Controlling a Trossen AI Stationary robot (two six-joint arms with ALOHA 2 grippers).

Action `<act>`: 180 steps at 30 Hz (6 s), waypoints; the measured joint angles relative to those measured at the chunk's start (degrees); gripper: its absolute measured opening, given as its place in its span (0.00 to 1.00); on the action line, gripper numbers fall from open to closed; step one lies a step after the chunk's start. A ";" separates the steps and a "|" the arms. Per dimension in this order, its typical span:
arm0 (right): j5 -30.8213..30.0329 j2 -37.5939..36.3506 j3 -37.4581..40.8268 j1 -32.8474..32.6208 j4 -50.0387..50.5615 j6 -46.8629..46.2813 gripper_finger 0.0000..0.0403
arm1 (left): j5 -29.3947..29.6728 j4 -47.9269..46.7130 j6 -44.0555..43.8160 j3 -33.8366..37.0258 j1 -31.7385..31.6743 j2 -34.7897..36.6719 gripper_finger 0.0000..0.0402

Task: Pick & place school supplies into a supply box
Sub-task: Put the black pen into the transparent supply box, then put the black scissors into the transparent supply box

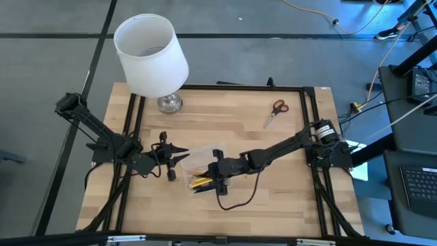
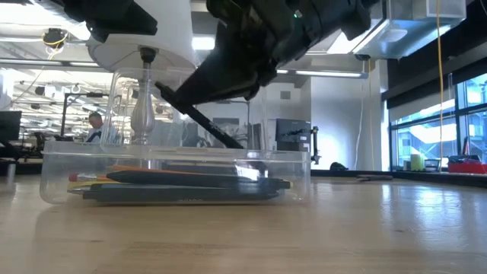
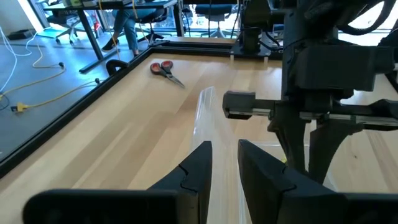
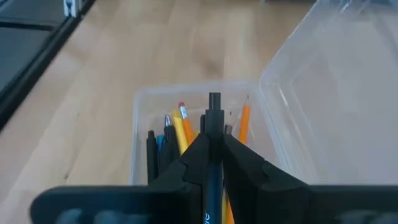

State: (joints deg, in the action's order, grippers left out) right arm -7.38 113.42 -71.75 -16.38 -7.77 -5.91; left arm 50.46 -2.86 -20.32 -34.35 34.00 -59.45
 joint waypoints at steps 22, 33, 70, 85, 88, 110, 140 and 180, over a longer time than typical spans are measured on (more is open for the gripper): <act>-0.49 0.47 0.00 0.00 -0.20 1.78 0.11 | -0.20 -0.01 -0.02 0.00 0.00 0.01 0.18; -0.50 0.47 0.00 0.00 -0.18 1.90 0.11 | -0.22 -0.01 -0.05 0.00 0.00 -0.01 0.18; 3.73 -20.42 -7.74 0.22 55.55 6.20 0.20 | -0.37 -0.36 0.05 0.00 0.00 -0.01 0.18; -21.44 -35.97 -7.74 15.23 82.97 -33.20 0.20 | 0.73 -0.38 0.06 0.00 -0.04 -0.01 0.18; -23.75 -36.52 -7.74 22.15 87.10 -39.67 0.20 | 0.77 -0.38 0.05 0.00 -0.04 -0.01 0.18; -33.06 -36.14 3.44 45.99 67.55 -19.19 0.20 | 0.87 -0.41 0.07 0.00 -0.04 -0.01 0.18; -21.74 -36.17 19.18 52.72 52.75 -31.40 0.48 | 0.87 -0.41 0.07 0.00 -0.04 -0.01 0.18; -11.05 -25.92 35.36 61.22 23.28 -37.40 0.48 | 0.87 -0.41 0.05 0.00 -0.04 -0.01 0.18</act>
State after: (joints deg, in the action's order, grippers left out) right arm -18.43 87.50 -36.38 44.84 15.51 -43.31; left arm 51.33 -3.27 -20.27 -34.35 33.95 -59.46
